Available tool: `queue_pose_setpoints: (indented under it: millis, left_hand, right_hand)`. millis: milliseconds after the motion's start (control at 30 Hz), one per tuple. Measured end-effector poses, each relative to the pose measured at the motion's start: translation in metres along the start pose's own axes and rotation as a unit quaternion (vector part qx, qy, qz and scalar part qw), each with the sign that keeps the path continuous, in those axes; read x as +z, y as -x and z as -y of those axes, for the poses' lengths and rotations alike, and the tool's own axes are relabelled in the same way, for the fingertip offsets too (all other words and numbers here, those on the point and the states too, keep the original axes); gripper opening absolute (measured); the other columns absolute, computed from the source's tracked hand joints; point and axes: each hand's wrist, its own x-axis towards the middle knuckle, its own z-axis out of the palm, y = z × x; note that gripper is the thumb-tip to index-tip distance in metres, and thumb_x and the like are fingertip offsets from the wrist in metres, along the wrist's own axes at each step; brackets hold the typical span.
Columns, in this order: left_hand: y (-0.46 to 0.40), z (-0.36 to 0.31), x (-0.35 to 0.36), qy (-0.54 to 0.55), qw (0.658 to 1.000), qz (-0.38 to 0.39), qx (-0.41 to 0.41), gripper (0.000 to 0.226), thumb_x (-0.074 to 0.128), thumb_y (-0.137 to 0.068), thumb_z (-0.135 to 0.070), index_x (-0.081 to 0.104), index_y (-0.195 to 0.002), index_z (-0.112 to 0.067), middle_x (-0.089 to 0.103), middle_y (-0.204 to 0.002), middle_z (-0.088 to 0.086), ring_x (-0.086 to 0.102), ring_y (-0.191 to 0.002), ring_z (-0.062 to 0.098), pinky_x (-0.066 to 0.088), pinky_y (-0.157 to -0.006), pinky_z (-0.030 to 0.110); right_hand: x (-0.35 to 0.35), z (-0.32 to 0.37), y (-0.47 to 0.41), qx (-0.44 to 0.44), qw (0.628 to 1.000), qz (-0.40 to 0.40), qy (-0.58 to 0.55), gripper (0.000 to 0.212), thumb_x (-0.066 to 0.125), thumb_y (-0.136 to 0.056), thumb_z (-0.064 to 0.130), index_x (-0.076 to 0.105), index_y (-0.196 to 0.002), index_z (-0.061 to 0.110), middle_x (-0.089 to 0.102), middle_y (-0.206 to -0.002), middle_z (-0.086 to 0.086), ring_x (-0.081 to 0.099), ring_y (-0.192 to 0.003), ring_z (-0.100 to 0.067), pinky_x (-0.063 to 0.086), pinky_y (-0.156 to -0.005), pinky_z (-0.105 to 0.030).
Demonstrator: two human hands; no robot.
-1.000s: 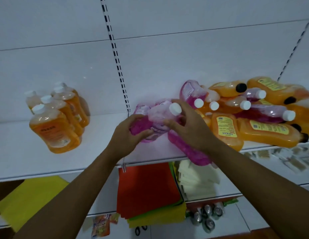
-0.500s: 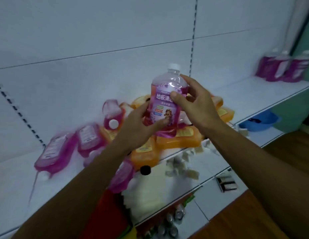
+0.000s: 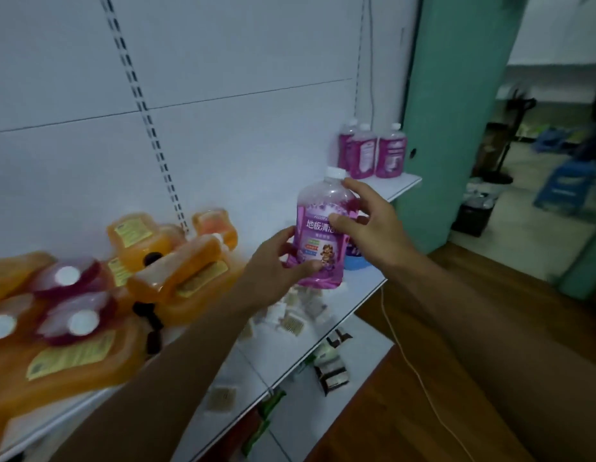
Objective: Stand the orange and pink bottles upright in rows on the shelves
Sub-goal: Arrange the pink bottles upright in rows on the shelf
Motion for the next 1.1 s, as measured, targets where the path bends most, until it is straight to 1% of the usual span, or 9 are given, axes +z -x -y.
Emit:
queue_pose_setpoints:
  millis: [100,233,367,467,633,833,933,1000,1100]
  left_hand:
    - [-0.054,0.012,0.038,0.019,1.000,0.023,-0.002,0.048,0.076,-0.080,-0.022,0.053,-0.121,-0.030,0.068,-0.108,-0.009,0.067,-0.095,0.008,0.057,-0.077,0.023]
    - [-0.135,0.035,0.075,0.030,0.998,0.049,-0.008,0.052,0.079,-0.077,-0.028,0.055,-0.123,-0.025,0.070,-0.111,-0.002,0.069,-0.098,0.017,0.058,-0.086,0.036]
    - [-0.230,0.062,0.106,0.042,0.998,0.049,0.004,0.061,0.077,-0.071,-0.041,0.056,-0.126,-0.023,0.070,-0.113,-0.002,0.068,-0.102,0.020,0.056,-0.091,0.043]
    - [-0.301,0.084,0.118,0.036,0.999,0.035,0.001,0.058,0.078,-0.073,-0.039,0.058,-0.124,-0.022,0.071,-0.109,-0.003,0.070,-0.097,0.015,0.056,-0.090,0.039]
    - [-0.401,0.117,0.129,0.050,0.998,-0.004,-0.030,0.054,0.080,-0.076,-0.016,0.057,-0.125,-0.013,0.069,-0.108,-0.003,0.069,-0.093,0.010,0.056,-0.083,0.021]
    - [-0.462,0.145,0.145,0.072,0.994,-0.069,-0.049,0.051,0.080,-0.072,-0.004,0.060,-0.119,-0.009,0.055,-0.100,-0.005,0.065,-0.083,0.008,0.053,-0.067,0.012]
    - [-0.477,0.153,0.149,0.063,0.993,-0.093,-0.043,0.051,0.084,-0.069,-0.008,0.060,-0.114,-0.018,0.057,-0.103,-0.001,0.066,-0.087,0.012,0.057,-0.072,0.020]
    - [-0.481,0.155,0.149,0.047,0.994,-0.094,-0.043,0.052,0.085,-0.068,-0.010,0.057,-0.110,-0.022,0.057,-0.105,0.000,0.064,-0.088,0.011,0.057,-0.074,0.018]
    - [-0.481,0.157,0.149,0.010,0.996,-0.074,-0.044,0.057,0.084,-0.071,-0.016,0.058,-0.121,-0.016,0.057,-0.110,0.002,0.064,-0.094,0.015,0.056,-0.078,0.017]
  right_hand:
    - [-0.040,-0.033,-0.032,0.013,1.000,-0.015,0.008,0.052,0.065,-0.089,0.006,0.046,-0.135,0.024,0.058,-0.107,0.012,0.062,-0.086,0.003,0.052,-0.063,-0.011]
    - [-0.080,-0.080,-0.089,0.018,0.998,-0.038,0.040,0.056,0.068,-0.088,0.008,0.045,-0.137,0.022,0.058,-0.124,-0.001,0.061,-0.100,-0.006,0.054,-0.073,-0.017]
    - [-0.111,-0.124,-0.165,0.011,0.996,-0.062,0.061,0.059,0.070,-0.087,0.013,0.044,-0.139,0.022,0.055,-0.124,0.003,0.060,-0.101,-0.004,0.053,-0.077,-0.015]
    - [-0.129,-0.155,-0.229,0.006,0.994,-0.058,0.096,0.060,0.073,-0.084,0.024,0.045,-0.137,0.028,0.055,-0.130,0.005,0.058,-0.114,-0.015,0.053,-0.092,-0.032]
    - [-0.145,-0.194,-0.320,0.015,0.993,-0.036,0.111,0.061,0.072,-0.085,0.018,0.046,-0.139,0.025,0.059,-0.127,0.001,0.060,-0.110,-0.011,0.053,-0.093,-0.029]
    - [-0.148,-0.232,-0.379,0.002,0.989,-0.014,0.150,0.061,0.069,-0.087,0.013,0.044,-0.142,0.021,0.055,-0.133,-0.001,0.055,-0.120,-0.016,0.048,-0.102,-0.044]
    - [-0.150,-0.244,-0.390,-0.015,0.987,-0.020,0.160,0.058,0.067,-0.089,0.015,0.043,-0.141,0.020,0.054,-0.134,-0.003,0.054,-0.121,-0.017,0.046,-0.104,-0.044]
    - [-0.152,-0.249,-0.394,-0.022,0.986,-0.021,0.164,0.058,0.067,-0.089,0.017,0.042,-0.141,0.022,0.053,-0.135,-0.002,0.053,-0.122,-0.016,0.046,-0.104,-0.045]
    - [-0.150,-0.252,-0.394,-0.030,0.985,-0.018,0.166,0.059,0.064,-0.091,0.021,0.037,-0.143,0.027,0.051,-0.137,0.004,0.051,-0.124,-0.010,0.046,-0.105,-0.040]
